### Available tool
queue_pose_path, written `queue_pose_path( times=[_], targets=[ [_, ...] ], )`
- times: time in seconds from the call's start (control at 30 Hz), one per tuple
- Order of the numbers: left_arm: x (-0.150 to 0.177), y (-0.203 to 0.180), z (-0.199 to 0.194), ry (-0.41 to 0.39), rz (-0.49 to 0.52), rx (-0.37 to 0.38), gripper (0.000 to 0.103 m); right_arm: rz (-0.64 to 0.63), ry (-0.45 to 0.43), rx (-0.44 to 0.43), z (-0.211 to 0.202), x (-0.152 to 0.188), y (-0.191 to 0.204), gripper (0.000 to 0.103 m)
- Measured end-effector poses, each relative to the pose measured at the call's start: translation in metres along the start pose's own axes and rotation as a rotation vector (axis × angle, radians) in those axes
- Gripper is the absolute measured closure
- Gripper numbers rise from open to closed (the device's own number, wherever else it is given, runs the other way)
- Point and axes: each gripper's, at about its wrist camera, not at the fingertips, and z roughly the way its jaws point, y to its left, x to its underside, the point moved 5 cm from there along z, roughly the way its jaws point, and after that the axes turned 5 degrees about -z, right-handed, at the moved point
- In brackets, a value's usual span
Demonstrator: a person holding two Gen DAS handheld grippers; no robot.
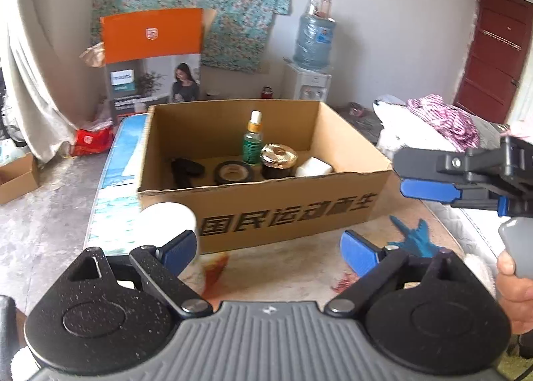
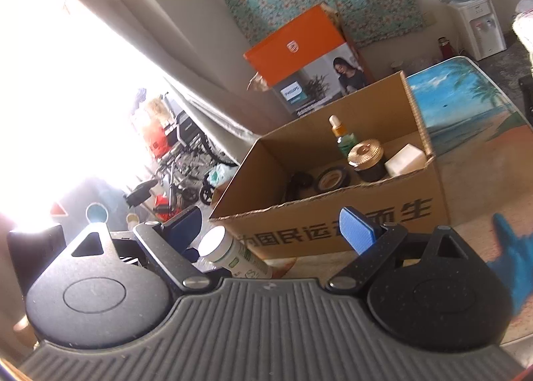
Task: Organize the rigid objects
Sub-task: 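Move the right gripper back toward the white vitamin bottle, then grasp the white vitamin bottle by its body with the right gripper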
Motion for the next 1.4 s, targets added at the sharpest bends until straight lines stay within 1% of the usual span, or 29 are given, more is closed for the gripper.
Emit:
queue_pose_path(
  times=[0.13,0.27,0.53,0.77,0.83,0.9,0.97,1.03,1.17,1.27,1.33,1.37,1.4],
  targets=[
    [0.001,0.013,-0.003,-0.025,-0.027,-0.033,0.009,0.009,0.035,-0.016,0.015,0.002,0.003,0.013],
    [0.003,0.025,0.000,-0.031,-0.046,-0.059,0.009,0.017,0.073,-0.036,0.029,0.005,0.005,0.013],
    [0.014,0.046,0.021,-0.010,-0.054,-0.136,0.009,0.036,0.157,-0.078,0.065,0.008,0.015,0.013],
    [0.014,0.062,0.042,-0.006,-0.073,-0.208,0.010,0.040,0.217,-0.153,0.108,0.004,0.030,0.013],
    [0.013,0.068,0.049,-0.002,-0.088,-0.220,0.013,0.049,0.236,-0.177,0.125,0.003,0.035,0.013],
    [0.013,0.073,0.056,0.007,-0.100,-0.227,0.017,0.064,0.261,-0.182,0.142,0.003,0.037,0.014],
    [0.013,0.076,0.063,0.019,-0.104,-0.225,0.023,0.077,0.283,-0.185,0.159,0.005,0.037,0.015],
    [0.014,0.078,0.068,0.032,-0.105,-0.224,0.031,0.087,0.307,-0.183,0.173,0.008,0.037,0.017],
    [0.017,0.080,0.074,0.053,-0.121,-0.213,0.035,0.104,0.341,-0.181,0.194,0.014,0.038,0.023],
    [0.018,0.079,0.075,0.057,-0.118,-0.201,0.042,0.108,0.360,-0.179,0.205,0.018,0.039,0.030],
    [0.017,0.077,0.075,0.060,-0.112,-0.199,0.048,0.108,0.372,-0.179,0.209,0.020,0.040,0.037],
    [0.017,0.077,0.075,0.058,-0.111,-0.204,0.048,0.108,0.378,-0.177,0.211,0.022,0.039,0.040],
    [0.017,0.078,0.074,0.057,-0.113,-0.209,0.048,0.110,0.384,-0.178,0.212,0.023,0.039,0.044]
  ],
)
